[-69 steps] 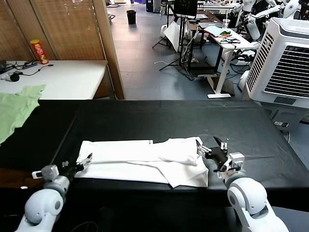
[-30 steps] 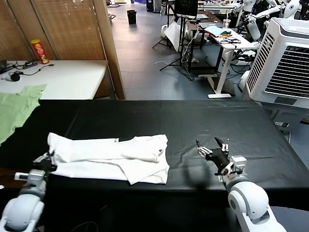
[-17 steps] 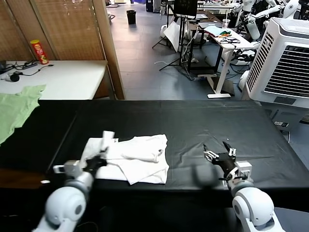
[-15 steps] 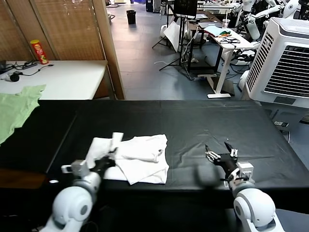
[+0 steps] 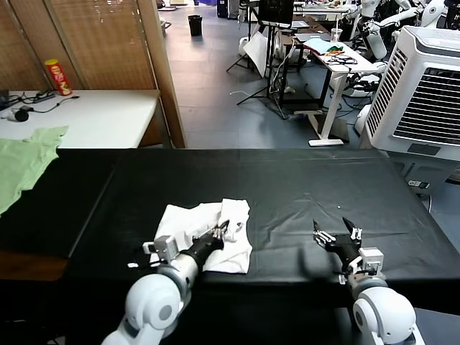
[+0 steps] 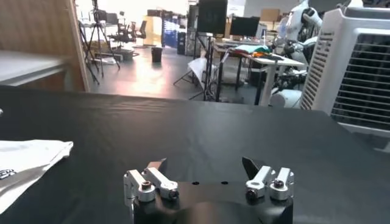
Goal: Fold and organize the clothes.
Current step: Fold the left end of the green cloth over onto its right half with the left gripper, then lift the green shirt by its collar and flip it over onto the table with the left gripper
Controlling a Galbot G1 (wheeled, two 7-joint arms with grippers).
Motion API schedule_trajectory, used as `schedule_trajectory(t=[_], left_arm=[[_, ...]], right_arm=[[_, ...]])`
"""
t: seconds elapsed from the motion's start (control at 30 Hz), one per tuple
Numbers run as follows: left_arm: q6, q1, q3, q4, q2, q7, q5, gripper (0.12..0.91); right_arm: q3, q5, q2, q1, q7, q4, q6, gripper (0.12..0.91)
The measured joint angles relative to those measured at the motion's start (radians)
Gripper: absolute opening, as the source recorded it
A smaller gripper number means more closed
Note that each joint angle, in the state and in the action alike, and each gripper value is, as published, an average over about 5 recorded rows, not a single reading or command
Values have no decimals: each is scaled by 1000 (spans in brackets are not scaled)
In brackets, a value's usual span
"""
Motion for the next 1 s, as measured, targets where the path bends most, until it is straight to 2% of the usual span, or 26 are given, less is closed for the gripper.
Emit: schedule_trajectory(t=[0.07, 0.2, 0.33, 0.43, 0.57, 0.7, 0.83, 1.0], left_arm=[[-15, 3, 5, 13, -9, 17, 36, 213], [-28, 9, 20, 30, -26, 27, 74, 417], [-23, 4, 33, 22, -49, -8, 29, 647], [-25, -2, 27, 9, -67, -23, 2, 762], [-64, 8, -8, -6, -51, 31, 80, 796], [-120, 30, -71, -3, 8, 74, 195, 798], [-144, 59, -140, 6, 66, 86, 266, 798], [-147, 101, -197, 6, 85, 85, 302, 798]], right_arm=[[-10, 3, -7, 8, -14, -1, 10, 798], [-36, 6, -19, 24, -39, -9, 25, 798], [-74, 8, -29, 46, -61, -22, 29, 798], [-115, 22, -42, 69, -85, -30, 29, 798], [-185, 34, -58, 110, -107, -45, 25, 798], [-263, 50, -50, 160, -94, -75, -2, 798], [-330, 126, -29, 208, -33, -112, -37, 798], [-377, 234, 10, 252, 44, -166, -47, 795]])
